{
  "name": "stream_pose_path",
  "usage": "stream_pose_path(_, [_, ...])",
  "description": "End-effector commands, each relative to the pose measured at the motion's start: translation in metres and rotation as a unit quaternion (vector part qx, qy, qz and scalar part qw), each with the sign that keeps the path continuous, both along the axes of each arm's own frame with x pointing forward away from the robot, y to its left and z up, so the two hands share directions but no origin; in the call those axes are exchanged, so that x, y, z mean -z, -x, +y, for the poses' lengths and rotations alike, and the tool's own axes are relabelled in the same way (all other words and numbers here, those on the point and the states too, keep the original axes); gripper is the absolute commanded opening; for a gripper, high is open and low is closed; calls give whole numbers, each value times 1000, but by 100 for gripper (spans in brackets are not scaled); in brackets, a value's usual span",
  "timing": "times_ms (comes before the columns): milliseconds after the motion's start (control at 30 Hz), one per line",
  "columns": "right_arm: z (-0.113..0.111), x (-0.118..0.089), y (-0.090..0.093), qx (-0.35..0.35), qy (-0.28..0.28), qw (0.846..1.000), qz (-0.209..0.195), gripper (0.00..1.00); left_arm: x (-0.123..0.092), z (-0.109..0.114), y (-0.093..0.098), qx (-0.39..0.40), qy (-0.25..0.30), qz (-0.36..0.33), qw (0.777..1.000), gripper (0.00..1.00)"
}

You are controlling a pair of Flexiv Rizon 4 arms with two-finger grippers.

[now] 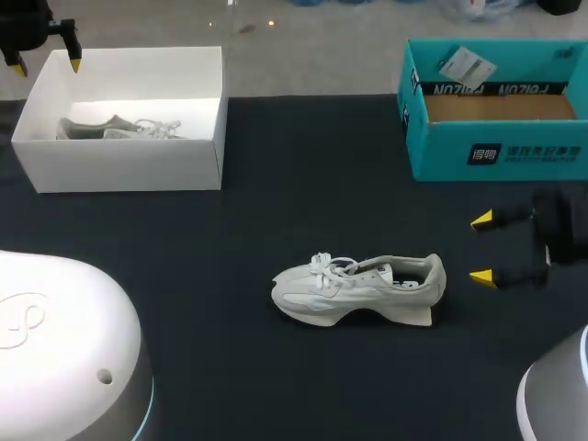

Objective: Take the shoe out of the shoebox, open the shoe tongue, remove and reinsert the insole, then place the shoe into the shoebox

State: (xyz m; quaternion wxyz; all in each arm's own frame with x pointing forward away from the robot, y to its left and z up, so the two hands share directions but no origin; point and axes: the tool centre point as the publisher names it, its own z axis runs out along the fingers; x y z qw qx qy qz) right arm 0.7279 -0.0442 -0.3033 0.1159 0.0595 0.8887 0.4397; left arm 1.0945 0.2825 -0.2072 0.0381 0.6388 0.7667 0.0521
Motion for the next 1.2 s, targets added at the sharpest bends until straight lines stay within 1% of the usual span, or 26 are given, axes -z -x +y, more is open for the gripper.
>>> stream_pose_path(33, [0, 19, -3, -9, -9, 1000, -4, 100, 0, 0, 1, 0, -1, -1, 1000, 100])
stream_pose_path(167, [2, 38, -2, -25, -13, 1000, 8, 100, 0, 0, 1, 0, -1, -1, 1000, 100])
stream_pose_path(333, [10, 67, -3, -40, -9, 999, 27, 100, 0, 0, 1, 0, -1, -1, 1000, 100])
stream_pose_path(500, [20, 82, -7, -39, -17, 998, 38, 100, 0, 0, 1, 0, -1, -1, 1000, 100])
stream_pose_path(700, [28, 95, -11, -44, -24, 998, 44, 100, 0, 0, 1, 0, -1, -1, 1000, 100])
stream_pose_path(1000, [43, 102, -11, -67, -35, 996, 56, 100, 0, 0, 1, 0, -1, -1, 1000, 100])
stream_pose_path(1200, [55, 106, -8, -85, -39, 994, 64, 100, 0, 0, 1, 0, -1, -1, 1000, 100])
